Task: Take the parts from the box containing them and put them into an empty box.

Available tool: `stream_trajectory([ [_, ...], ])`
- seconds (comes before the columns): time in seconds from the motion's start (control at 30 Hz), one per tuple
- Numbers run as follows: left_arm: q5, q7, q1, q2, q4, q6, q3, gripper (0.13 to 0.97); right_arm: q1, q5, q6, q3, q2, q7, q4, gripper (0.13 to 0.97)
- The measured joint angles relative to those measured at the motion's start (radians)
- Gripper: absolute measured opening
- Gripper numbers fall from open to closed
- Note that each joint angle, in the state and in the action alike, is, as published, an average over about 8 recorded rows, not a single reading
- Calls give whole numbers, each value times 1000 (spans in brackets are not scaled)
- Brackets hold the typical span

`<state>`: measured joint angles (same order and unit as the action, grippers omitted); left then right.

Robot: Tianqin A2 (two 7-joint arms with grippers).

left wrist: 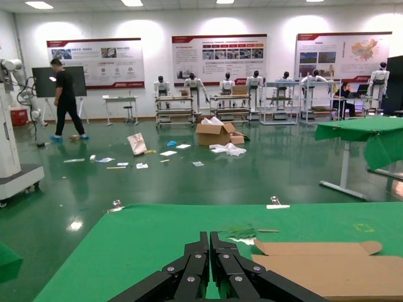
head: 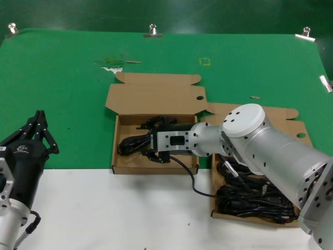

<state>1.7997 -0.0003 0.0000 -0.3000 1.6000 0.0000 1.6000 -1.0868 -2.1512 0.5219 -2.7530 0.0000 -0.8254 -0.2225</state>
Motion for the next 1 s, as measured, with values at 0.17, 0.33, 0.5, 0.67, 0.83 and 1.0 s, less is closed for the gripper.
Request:
stream_trajectory([
  [0.17, 0, 0, 0, 0, 0, 0, 0, 151, -2, -23, -5, 0, 0, 7, 0, 412],
  [0.33, 0, 0, 0, 0, 0, 0, 0, 153, -3, -35, -7, 0, 0, 10, 1, 502],
  [0.5, 0, 0, 0, 0, 0, 0, 0, 163, -3, -36, -7, 0, 0, 10, 1, 592],
  [0.67, 0, 0, 0, 0, 0, 0, 0, 168, 10, -31, -14, 14, 4, 19, -15, 639],
  [0.83, 0, 0, 0, 0, 0, 0, 0, 208, 55, -15, -35, 61, 16, 53, -72, 757],
  [1.0, 0, 0, 0, 0, 0, 0, 0, 248, 119, 8, -65, 129, 34, 101, -154, 827],
])
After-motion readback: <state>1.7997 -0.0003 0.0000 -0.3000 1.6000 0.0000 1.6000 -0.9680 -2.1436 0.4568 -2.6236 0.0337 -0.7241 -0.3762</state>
